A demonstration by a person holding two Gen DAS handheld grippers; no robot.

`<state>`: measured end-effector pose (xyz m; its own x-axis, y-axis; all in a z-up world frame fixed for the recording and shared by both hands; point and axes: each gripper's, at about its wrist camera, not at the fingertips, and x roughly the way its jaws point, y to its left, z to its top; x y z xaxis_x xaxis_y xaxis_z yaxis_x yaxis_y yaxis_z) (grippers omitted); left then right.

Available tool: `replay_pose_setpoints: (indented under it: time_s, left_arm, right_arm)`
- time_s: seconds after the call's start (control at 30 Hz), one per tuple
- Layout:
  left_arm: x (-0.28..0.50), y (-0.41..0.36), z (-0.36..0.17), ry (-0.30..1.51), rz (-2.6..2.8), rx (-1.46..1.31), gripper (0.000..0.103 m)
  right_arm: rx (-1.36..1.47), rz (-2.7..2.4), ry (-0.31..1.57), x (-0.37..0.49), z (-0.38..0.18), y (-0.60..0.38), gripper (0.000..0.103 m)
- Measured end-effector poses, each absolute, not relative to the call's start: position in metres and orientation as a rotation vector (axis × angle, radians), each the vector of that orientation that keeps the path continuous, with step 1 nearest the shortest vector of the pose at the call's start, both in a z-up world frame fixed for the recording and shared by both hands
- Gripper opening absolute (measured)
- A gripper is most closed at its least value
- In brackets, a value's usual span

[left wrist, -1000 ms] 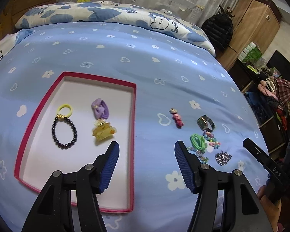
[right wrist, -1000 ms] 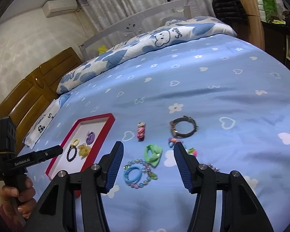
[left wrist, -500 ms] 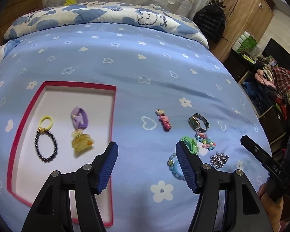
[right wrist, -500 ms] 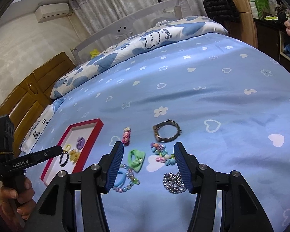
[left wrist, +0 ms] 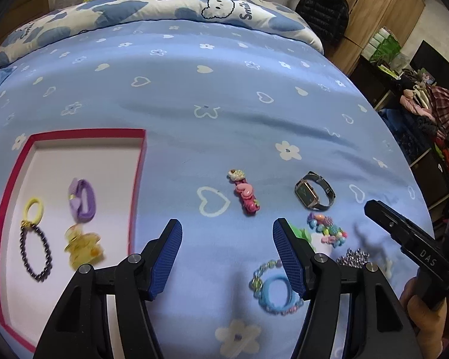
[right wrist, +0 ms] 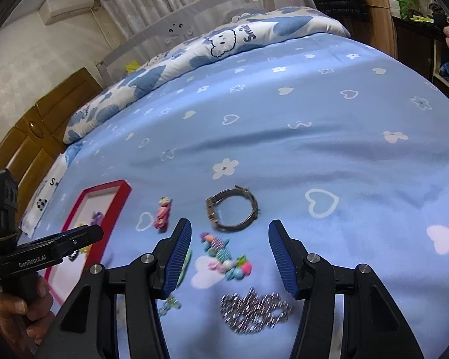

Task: Organize jewelry
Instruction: 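Grasp the pink figure hair clip with the left tool while the right tool grasps the silver watch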

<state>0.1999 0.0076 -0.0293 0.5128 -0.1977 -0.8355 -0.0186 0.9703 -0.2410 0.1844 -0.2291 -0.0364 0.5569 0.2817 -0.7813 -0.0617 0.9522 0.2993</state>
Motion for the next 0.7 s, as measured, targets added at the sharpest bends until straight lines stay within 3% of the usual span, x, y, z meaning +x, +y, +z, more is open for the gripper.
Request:
replay_pose_setpoints:
  time_s: [0.17, 0.57, 0.67, 0.7]
  left_arm:
    - [0.223, -0.001, -0.043, 1.047, -0.119, -0.219, 0.063]
    - [0.275, -0.016, -0.089, 1.114, -0.129, -0.224, 0.061]
    - [0.281, -0.022, -0.099, 1.121, -0.132, -0.195, 0.052]
    - [0.283, -0.024, -0.102, 1.128, -0.132, -0.186, 0.044]
  right_arm:
    - [0.238, 0.186, 0.998, 0.203, -0.050, -0.229, 0.041]
    - [0.196, 0.176, 1.064, 0.230, -0.075, -0.226, 0.038]
    - [0.178, 0.177, 1.090, 0.234, -0.084, -0.224, 0.031]
    - [0.175, 0.178, 1.097, 0.235, -0.086, -0.224, 0.029]
